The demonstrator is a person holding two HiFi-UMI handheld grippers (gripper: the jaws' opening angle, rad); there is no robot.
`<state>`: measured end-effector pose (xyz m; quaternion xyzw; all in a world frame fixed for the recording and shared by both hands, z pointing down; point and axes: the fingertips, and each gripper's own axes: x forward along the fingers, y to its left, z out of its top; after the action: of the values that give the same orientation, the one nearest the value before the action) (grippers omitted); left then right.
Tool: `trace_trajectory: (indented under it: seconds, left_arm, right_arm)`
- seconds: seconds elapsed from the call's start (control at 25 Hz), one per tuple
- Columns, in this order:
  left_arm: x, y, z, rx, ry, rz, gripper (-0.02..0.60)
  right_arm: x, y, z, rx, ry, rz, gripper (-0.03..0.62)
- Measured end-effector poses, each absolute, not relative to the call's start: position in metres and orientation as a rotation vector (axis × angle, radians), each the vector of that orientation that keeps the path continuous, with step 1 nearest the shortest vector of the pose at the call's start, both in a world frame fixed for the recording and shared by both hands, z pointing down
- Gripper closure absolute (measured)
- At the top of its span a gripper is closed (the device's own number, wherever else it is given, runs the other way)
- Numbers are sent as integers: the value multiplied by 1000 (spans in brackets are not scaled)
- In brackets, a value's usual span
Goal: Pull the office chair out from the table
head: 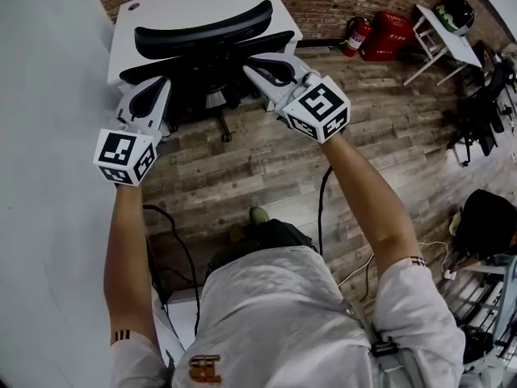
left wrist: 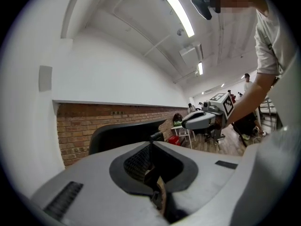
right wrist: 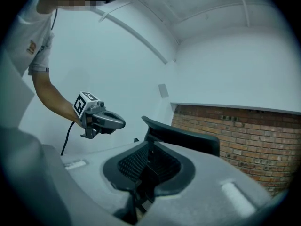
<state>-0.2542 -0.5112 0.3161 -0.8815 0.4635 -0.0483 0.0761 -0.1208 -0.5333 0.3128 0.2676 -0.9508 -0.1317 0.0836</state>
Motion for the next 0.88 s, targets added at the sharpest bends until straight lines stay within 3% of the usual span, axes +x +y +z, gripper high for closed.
trace_trajectory:
  seconds: [0.88]
  left_arm:
    - [-321, -605, 382, -2414, 1276, -911, 382]
  right_arm:
    - [-67, -652, 371, 649, -2448, -523, 373]
